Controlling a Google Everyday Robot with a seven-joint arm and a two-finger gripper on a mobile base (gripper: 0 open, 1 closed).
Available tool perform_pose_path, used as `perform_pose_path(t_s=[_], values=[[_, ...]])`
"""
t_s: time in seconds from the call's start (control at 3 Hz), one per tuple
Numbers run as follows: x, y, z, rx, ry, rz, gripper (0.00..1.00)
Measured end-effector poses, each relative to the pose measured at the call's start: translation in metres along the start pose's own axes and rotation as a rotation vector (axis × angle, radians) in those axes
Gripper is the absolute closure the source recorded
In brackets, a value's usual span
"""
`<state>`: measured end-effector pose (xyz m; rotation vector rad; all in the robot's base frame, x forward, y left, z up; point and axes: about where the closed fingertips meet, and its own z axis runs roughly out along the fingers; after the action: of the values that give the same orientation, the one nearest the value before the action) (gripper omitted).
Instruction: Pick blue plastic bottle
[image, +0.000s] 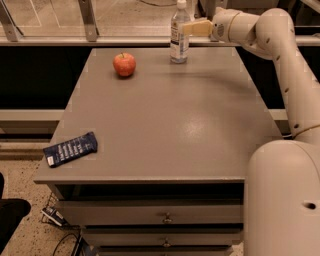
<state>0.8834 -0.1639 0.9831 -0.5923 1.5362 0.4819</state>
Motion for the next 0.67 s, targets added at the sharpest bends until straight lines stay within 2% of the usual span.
perform_pose_path(t_s=[0.33, 0.67], values=[[-0.011, 0.010, 0.016, 0.020, 0.028, 0.000, 0.00], [0.004, 0.033, 0.041, 0.013, 0.054, 0.059, 0.00]])
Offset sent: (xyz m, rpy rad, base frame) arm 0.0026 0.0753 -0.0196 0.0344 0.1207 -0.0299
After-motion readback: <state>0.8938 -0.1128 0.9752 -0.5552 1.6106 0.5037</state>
